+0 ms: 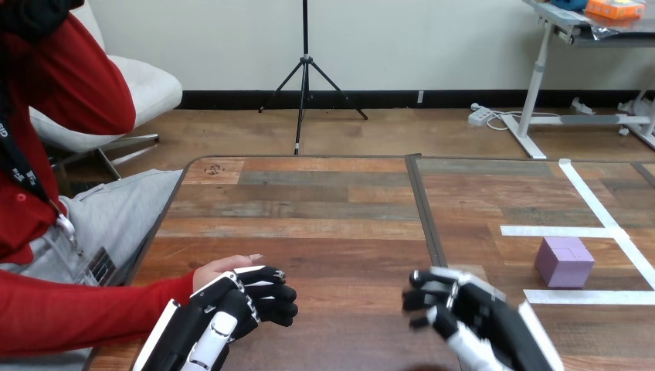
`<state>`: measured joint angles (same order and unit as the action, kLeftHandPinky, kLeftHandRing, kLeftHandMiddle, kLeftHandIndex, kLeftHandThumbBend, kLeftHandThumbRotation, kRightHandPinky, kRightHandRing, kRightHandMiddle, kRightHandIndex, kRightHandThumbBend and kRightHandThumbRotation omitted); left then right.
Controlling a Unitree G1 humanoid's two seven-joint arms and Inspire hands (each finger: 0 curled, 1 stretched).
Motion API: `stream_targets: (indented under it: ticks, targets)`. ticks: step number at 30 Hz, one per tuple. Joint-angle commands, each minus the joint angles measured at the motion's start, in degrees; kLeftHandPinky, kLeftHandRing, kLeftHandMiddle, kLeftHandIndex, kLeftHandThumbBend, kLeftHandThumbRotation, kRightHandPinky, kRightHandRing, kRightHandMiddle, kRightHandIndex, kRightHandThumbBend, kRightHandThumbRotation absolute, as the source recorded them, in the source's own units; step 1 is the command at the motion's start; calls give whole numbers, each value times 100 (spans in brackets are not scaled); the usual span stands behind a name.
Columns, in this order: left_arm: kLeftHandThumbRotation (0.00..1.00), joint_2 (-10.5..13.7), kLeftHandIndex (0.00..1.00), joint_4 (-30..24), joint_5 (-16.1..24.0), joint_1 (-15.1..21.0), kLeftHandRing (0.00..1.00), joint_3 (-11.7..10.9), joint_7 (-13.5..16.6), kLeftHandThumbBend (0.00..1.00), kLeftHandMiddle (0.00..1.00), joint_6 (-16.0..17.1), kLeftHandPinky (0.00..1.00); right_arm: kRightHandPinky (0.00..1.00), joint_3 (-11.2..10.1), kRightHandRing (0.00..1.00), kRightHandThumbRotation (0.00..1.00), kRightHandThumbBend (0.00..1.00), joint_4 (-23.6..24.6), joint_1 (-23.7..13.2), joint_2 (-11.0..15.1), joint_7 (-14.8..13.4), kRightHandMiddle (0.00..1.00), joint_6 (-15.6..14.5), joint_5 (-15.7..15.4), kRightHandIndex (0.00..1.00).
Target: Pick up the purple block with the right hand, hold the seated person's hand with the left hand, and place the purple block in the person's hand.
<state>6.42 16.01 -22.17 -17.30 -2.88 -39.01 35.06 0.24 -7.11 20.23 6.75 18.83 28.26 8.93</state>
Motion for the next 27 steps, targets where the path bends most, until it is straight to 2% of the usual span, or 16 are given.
stream_targets:
  ticks: [1,6,10,16,22,27]
  targets:
    - [73,40,66,-267,-73,422,62,6,-39,62,63,-58,60,64,-364,69,54,83,-49,-1308,303,-292,70,-106,-211,69]
    - [74,50,66,-265,-64,452,61,1,-51,62,63,-56,59,67,-469,71,53,84,-182,-1781,538,-489,72,-223,-544,71]
    - [74,68,66,-275,-65,466,61,-5,-65,61,63,-76,59,68,-519,72,53,86,-298,-2101,679,-577,73,-301,-664,72]
    - [74,57,65,-283,-39,481,60,-16,-30,60,62,-43,58,72,-579,76,50,88,-392,-2538,903,-709,75,-666,-857,74]
    - [74,76,64,-295,-41,480,60,-25,-42,58,62,-33,56,77,-609,79,50,89,-786,-2997,1144,-764,78,-698,-1025,76]
    - [74,120,64,-344,-35,460,60,-28,-59,57,62,-46,56,79,-601,81,50,91,-1052,-3355,1347,-892,79,-950,-1298,78]
